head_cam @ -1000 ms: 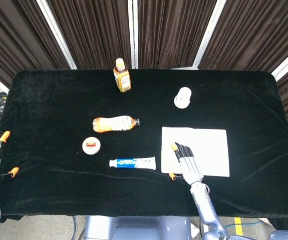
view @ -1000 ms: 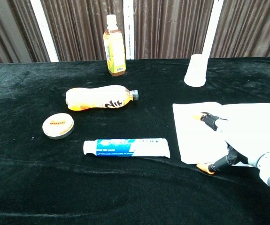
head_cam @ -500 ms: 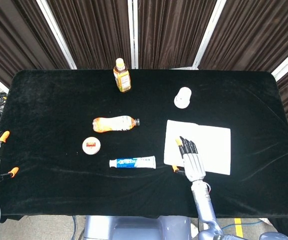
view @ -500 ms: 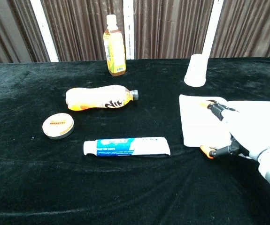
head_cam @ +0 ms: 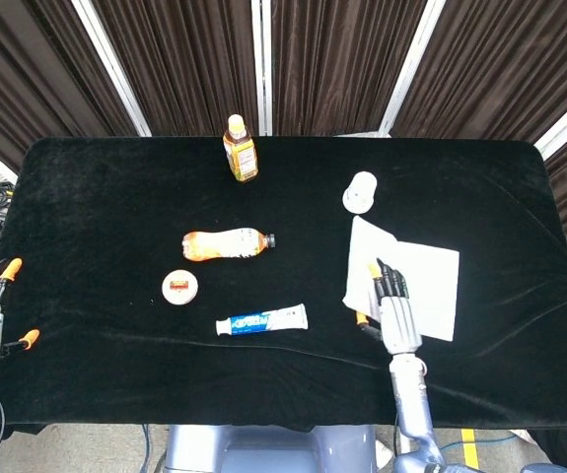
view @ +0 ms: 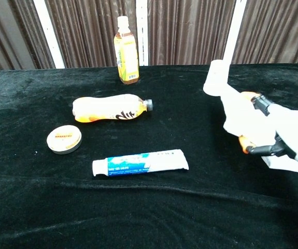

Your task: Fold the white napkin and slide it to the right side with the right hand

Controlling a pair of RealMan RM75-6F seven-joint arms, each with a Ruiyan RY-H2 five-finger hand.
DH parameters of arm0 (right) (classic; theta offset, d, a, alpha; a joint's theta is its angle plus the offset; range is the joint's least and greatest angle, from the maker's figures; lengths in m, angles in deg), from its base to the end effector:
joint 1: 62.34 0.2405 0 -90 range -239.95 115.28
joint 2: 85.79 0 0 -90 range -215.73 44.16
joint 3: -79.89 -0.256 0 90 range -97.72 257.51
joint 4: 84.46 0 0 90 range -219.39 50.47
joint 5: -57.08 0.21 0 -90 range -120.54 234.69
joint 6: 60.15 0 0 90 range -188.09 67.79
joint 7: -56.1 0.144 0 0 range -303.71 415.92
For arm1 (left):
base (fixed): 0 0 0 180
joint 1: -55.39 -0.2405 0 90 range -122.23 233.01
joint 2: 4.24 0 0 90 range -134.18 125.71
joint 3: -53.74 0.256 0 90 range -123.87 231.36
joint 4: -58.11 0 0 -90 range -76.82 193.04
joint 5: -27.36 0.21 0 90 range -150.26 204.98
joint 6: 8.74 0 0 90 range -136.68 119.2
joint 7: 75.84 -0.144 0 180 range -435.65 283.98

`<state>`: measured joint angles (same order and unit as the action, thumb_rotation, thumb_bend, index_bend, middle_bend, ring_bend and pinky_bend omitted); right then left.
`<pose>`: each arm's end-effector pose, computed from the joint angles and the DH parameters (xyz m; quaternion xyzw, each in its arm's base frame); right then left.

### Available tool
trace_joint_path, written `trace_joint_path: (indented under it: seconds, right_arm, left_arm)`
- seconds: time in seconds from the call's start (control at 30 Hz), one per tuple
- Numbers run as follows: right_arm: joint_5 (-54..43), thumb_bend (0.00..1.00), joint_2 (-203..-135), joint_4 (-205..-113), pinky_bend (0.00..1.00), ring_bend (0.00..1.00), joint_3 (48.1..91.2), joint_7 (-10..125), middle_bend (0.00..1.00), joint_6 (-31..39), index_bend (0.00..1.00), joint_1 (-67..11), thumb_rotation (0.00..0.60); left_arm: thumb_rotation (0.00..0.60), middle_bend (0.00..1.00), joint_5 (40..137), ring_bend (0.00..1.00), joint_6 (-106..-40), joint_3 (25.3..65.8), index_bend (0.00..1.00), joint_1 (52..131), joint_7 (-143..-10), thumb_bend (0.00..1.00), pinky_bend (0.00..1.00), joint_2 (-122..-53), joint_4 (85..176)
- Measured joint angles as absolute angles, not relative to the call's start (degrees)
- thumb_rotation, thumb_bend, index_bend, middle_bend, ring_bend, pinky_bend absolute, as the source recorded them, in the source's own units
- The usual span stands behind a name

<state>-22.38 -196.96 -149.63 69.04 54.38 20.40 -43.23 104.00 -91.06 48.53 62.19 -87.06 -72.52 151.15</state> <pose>-0.2171 -0.2604 -0.0556 0.5257 -0.4627 0.5097 0.4997 -0.3162 0.1981 0.1412 -0.5774 -0.3903 -0.3336 0.6348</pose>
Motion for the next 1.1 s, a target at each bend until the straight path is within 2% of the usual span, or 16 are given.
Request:
trace_joint_path:
  seconds: [0.53, 0.93, 1.1]
  right_arm:
    - [-21.2, 0.38, -185.0, -160.1, 0.00, 0.00, 67.0, 50.0, 0.00, 28.1, 0.00, -49.4, 0.600]
    - [-15.3, 0.35, -178.9, -159.9, 0.00, 0.00, 65.1, 51.1, 0.00, 24.6, 0.00, -51.5, 0.600]
    - [-15.2, 0.27, -177.8, -159.4, 0.00, 0.00, 65.2, 51.8, 0.00, 24.7, 0.00, -52.3, 0.600]
  left_arm:
    - [0.600, 0.00, 105.0, 0.00, -92.0, 48.8, 0.00, 61.9, -86.9, 0.17, 0.00, -72.4, 151.7]
    - [0.600, 0.00, 105.3, 0.00, -92.2, 48.8, 0.00, 61.9, -87.2, 0.17, 0.00, -72.5, 151.9]
    - [0.600, 0.00, 105.5, 0.00, -92.3, 48.9, 0.00, 61.9, -87.3, 0.17, 0.00, -72.5, 151.9]
